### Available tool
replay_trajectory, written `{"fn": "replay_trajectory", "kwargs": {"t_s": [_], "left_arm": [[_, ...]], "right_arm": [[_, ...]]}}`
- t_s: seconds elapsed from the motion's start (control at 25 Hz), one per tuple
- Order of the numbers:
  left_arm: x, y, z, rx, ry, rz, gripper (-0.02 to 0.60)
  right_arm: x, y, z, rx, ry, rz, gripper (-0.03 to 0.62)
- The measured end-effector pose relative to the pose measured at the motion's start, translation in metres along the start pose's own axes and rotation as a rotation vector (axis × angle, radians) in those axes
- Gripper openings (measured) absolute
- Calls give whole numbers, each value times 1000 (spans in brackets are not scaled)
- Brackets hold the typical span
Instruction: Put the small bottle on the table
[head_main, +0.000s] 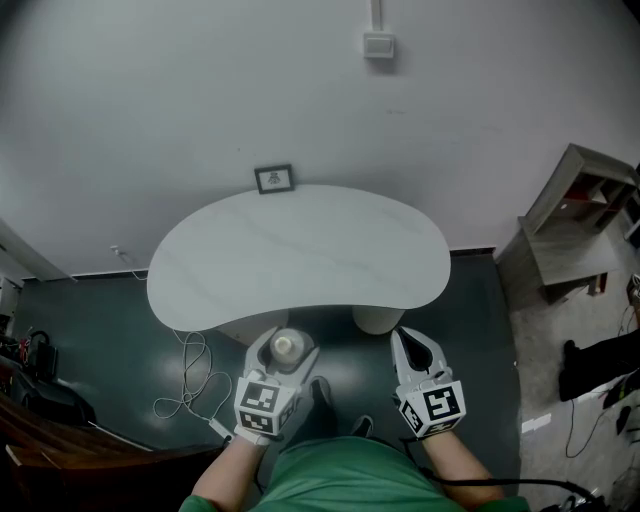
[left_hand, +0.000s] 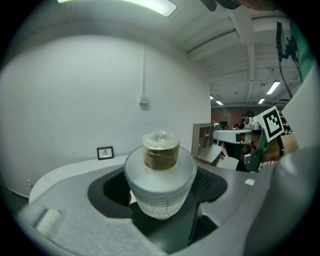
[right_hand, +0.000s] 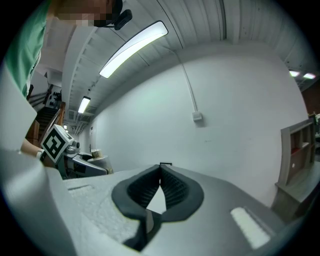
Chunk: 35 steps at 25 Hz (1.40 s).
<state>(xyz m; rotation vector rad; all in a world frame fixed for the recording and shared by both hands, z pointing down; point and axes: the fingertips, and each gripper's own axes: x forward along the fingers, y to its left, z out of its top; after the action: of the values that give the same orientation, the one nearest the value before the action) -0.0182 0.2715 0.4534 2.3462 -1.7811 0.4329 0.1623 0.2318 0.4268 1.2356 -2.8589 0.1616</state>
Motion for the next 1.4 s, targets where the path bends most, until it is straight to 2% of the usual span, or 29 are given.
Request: {"fn": "replay_trajectory", "kwargs": {"t_s": [0.24,0.88,1.12,1.4], "left_arm": [[33,32,6,-2,-2,-21,345],[123,116,17,32,5,-142,345],[140,134,13,36,9,-187,345],[146,149,12,67,14,-204,345]], "right_arm": [[36,-10,0,-8,20,-27,2],[141,-30,4,-13,71,-141,2],[164,-28,3,-18,99,-170,2],[184,-20,-2,-13,117,-179,2]]}}
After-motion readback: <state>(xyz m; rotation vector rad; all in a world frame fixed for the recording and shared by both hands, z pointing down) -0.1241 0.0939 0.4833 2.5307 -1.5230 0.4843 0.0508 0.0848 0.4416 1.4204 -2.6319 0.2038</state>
